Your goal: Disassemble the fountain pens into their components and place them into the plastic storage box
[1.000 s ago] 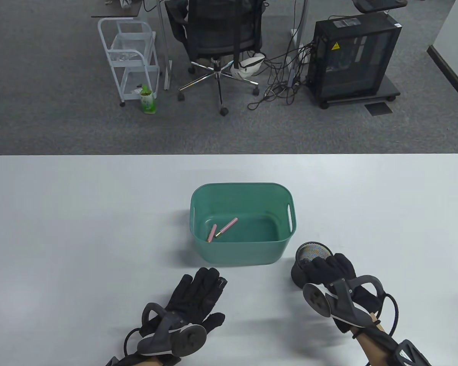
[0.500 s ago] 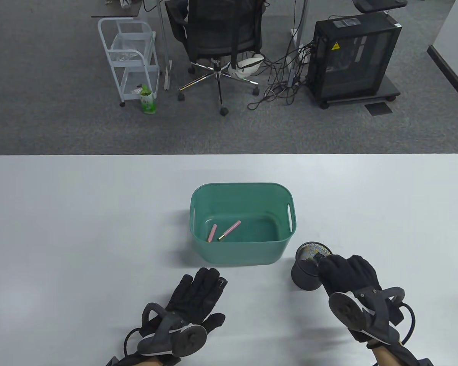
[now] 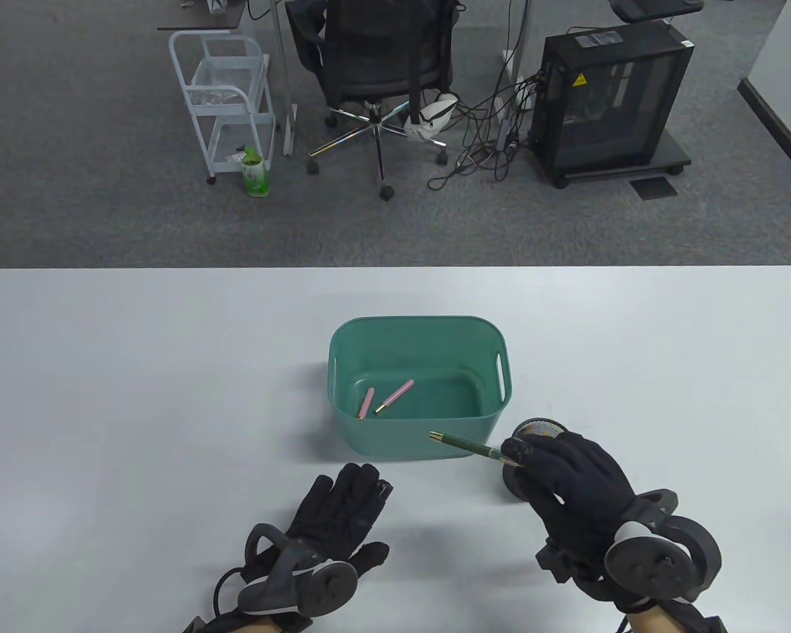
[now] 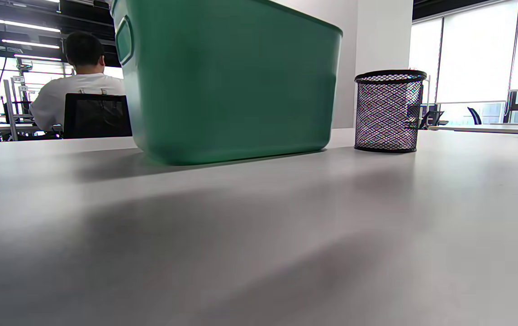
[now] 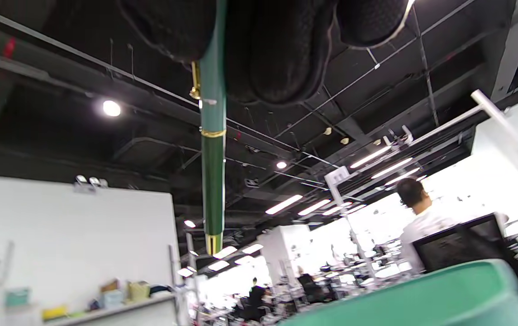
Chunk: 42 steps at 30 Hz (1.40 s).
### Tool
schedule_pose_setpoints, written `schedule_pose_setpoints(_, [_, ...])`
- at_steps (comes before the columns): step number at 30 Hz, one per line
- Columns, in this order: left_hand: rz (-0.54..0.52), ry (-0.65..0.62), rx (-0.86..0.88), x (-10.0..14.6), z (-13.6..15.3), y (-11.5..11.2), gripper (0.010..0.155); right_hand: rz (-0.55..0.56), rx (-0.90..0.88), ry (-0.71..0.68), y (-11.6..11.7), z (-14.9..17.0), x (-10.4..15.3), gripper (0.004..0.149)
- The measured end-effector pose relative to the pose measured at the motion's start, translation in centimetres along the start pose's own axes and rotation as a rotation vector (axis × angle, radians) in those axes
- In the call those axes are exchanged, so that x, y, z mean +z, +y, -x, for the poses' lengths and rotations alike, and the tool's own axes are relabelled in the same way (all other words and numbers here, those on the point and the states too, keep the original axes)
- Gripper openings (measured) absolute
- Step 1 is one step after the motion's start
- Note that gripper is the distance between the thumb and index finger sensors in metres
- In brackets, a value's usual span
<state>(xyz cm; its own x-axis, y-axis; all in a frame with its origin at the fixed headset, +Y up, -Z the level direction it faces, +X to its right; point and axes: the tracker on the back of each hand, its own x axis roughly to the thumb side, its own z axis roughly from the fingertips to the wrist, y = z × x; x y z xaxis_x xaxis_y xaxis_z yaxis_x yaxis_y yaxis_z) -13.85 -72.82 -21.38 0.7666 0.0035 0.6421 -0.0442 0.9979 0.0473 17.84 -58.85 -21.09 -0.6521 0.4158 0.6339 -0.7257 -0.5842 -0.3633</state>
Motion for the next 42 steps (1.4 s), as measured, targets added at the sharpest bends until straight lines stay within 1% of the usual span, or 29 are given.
schedule_pose_setpoints(3, [-0.001, -0.001, 0.000, 0.0, 0.0, 0.0, 0.077, 0.011, -0.120, -0.001, 0.8, -0.6, -0.9, 0.038])
schedule_pose_setpoints(8, [0.000, 0.001, 0.000, 0.0, 0.0, 0.0, 0.077, 0.029, -0.240, -0.007, 2.2, -1.2, -2.1, 0.037])
schedule_pose_setpoints(15, [-0.008, 0.008, -0.008, 0.0, 0.3, 0.1, 0.077, 0.035, -0.320, -0.013, 4.3, -0.7, -1.8, 0.036])
schedule_pose_setpoints(17, [-0.014, 0.015, 0.004, 0.0, 0.6, 0.1, 0.078, 0.016, -0.311, -0.006, 4.4, -0.4, -1.8, 0.036])
schedule_pose_setpoints(23, [-0.030, 0.026, 0.014, 0.0, 1.1, 0.0, 0.077, 0.017, -0.338, 0.015, 4.1, 0.9, -1.3, 0.035])
schedule_pose_setpoints(26, [-0.066, 0.034, 0.040, 0.0, 1.5, 0.5, 0.077, 0.010, -0.346, 0.031, 3.8, 1.3, -1.3, 0.035])
schedule_pose_setpoints(30, [-0.187, 0.038, 0.056, 0.3, 2.1, 2.2, 0.077, 0.013, -0.360, 0.045, 3.3, 1.8, -1.2, 0.035])
schedule_pose_setpoints(33, [-0.254, 0.058, 0.073, 0.3, 2.4, 3.8, 0.079, 0.009, -0.367, 0.052, 3.1, 2.0, -1.2, 0.035])
schedule_pose_setpoints(39, [-0.377, 0.070, 0.062, -0.3, 2.2, 7.4, 0.082, 0.008, -0.390, 0.061, 3.1, 2.4, -1.2, 0.035])
schedule_pose_setpoints(42, [-0.461, 0.053, 0.074, -0.7, 2.2, 9.0, 0.082, 0.001, -0.383, 0.069, 3.2, 2.5, -1.2, 0.035])
